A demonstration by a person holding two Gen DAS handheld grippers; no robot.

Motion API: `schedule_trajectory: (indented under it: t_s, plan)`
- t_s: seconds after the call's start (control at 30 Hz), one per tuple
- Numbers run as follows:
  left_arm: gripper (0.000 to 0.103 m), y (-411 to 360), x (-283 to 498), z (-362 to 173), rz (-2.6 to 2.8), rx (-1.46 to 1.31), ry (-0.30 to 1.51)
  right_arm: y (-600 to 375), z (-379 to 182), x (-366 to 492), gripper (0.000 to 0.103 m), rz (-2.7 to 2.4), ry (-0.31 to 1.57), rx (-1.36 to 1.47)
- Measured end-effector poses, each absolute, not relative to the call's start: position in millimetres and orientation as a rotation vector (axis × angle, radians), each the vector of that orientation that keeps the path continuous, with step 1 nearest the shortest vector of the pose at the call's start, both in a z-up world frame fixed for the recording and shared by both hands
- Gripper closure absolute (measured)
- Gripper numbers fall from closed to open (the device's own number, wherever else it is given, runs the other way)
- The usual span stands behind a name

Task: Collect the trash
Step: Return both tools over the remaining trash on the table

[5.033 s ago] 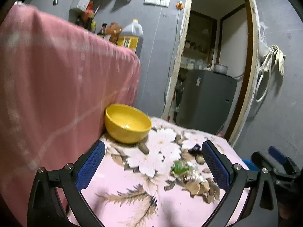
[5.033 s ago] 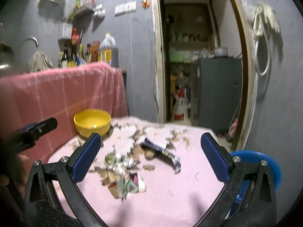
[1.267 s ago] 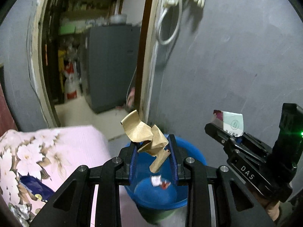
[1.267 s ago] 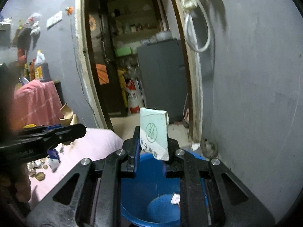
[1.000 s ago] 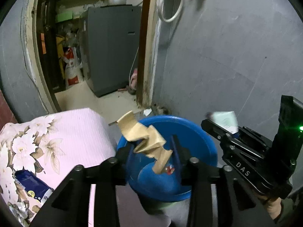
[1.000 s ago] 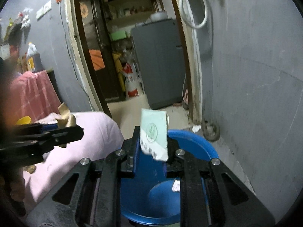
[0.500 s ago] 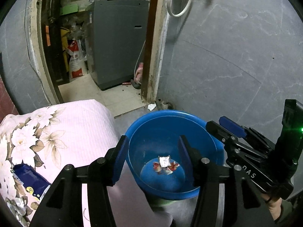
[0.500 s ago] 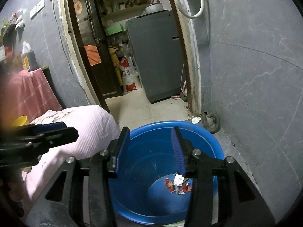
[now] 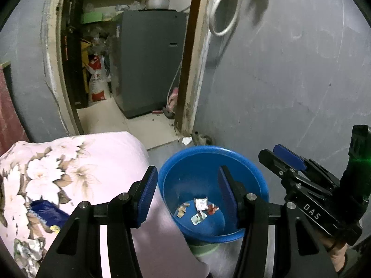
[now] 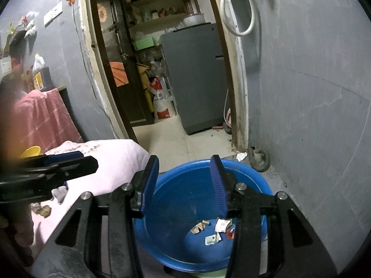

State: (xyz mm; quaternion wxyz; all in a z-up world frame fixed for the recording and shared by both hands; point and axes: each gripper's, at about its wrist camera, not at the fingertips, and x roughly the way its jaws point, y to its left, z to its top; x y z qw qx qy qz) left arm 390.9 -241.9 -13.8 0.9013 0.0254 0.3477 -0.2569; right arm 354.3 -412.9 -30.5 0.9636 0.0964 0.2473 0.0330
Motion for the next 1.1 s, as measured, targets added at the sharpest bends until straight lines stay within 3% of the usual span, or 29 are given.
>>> schedule_trajectory:
  t_s: [0.4, 0.57, 0.67, 0.87, 0.93, 1.1]
  plan:
    - [0.053, -170, 350, 40, -0.431, -0.031, 0.562, -358, 23, 326, 0.045, 0.126, 0.380, 0.139]
    - [0.045, -125, 324, 60, -0.351, -0.053, 0.455, -325, 40, 314, 0.039, 0.165, 0.328, 0.118]
    - [0.040, -100, 308, 68, -0.300, -0.058, 0.401, -303, 48, 307, 0.030, 0.186, 0.299, 0.107]
    - [0.020, -49, 277, 72, -0.206, -0.092, 0.319, -264, 59, 294, 0.009, 0.229, 0.235, 0.108]
    - [0.008, -31, 268, 73, -0.174, -0.118, 0.295, -251, 62, 291, 0.002, 0.235, 0.214, 0.099]
    - [0.004, 4, 248, 68, -0.098, -0.164, 0.254, -220, 64, 278, 0.000, 0.257, 0.149, 0.088]
